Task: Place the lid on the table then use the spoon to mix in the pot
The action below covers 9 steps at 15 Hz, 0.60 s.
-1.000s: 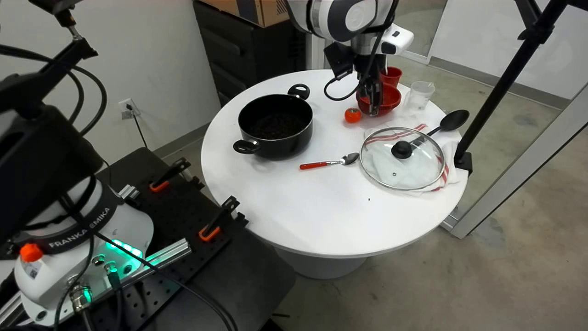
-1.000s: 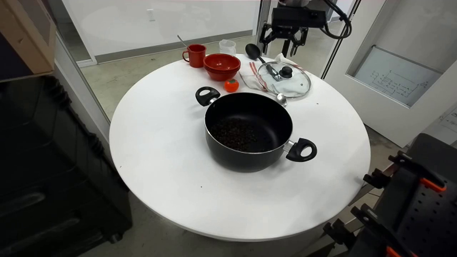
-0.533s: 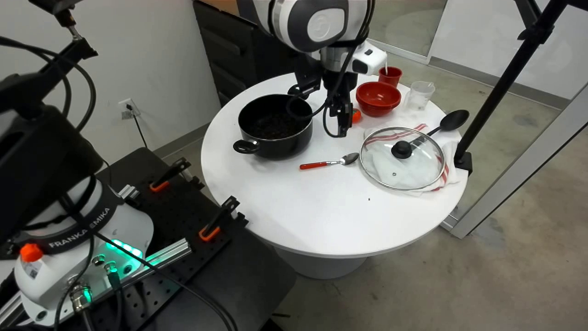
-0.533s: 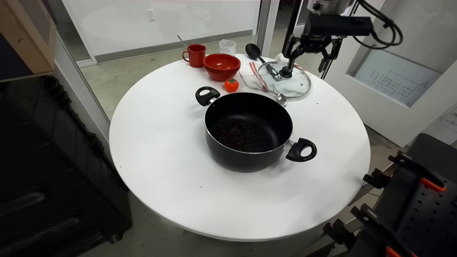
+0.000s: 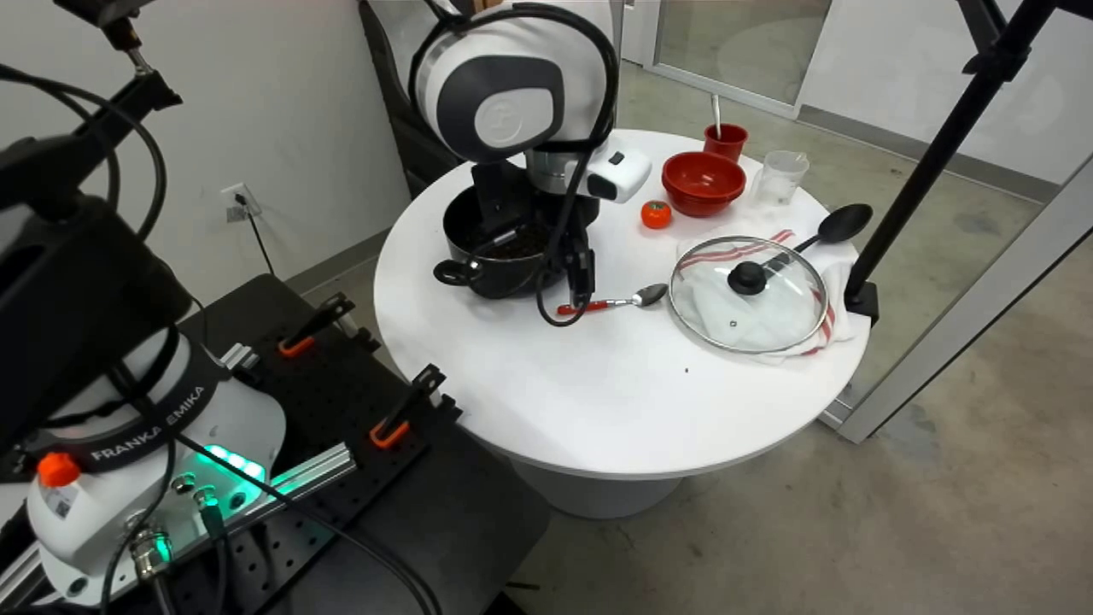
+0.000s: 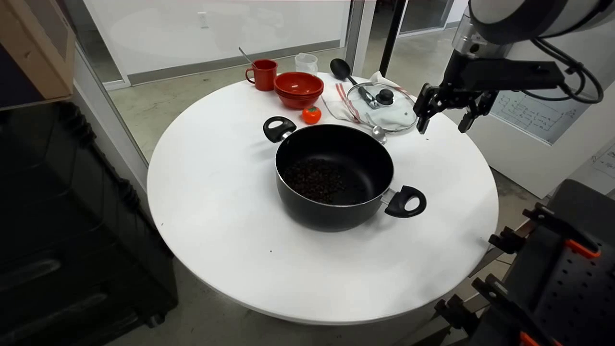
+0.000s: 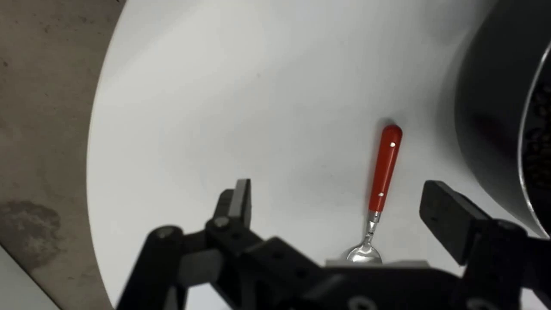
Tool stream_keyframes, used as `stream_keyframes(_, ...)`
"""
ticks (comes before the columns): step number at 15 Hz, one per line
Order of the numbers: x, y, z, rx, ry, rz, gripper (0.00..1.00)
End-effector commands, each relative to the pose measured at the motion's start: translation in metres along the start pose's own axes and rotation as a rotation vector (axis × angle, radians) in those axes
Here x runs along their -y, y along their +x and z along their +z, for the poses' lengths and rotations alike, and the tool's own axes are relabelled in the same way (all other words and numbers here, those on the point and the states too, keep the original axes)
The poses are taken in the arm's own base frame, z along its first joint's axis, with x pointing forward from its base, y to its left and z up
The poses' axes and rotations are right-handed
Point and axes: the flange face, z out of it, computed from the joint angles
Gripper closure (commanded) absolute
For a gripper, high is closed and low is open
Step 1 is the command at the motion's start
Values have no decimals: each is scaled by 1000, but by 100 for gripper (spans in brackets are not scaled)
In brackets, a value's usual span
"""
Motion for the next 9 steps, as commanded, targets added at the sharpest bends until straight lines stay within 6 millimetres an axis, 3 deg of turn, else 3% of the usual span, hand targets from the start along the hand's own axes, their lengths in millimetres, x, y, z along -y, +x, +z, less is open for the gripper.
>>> stream_keyframes(1,-10,-7,7,-62,15,-23,1)
stream_keyframes(5,-6,-16,24,-89,32,-52,2)
stream_keyframes(9,11,-21,49,-102,49,-63,1)
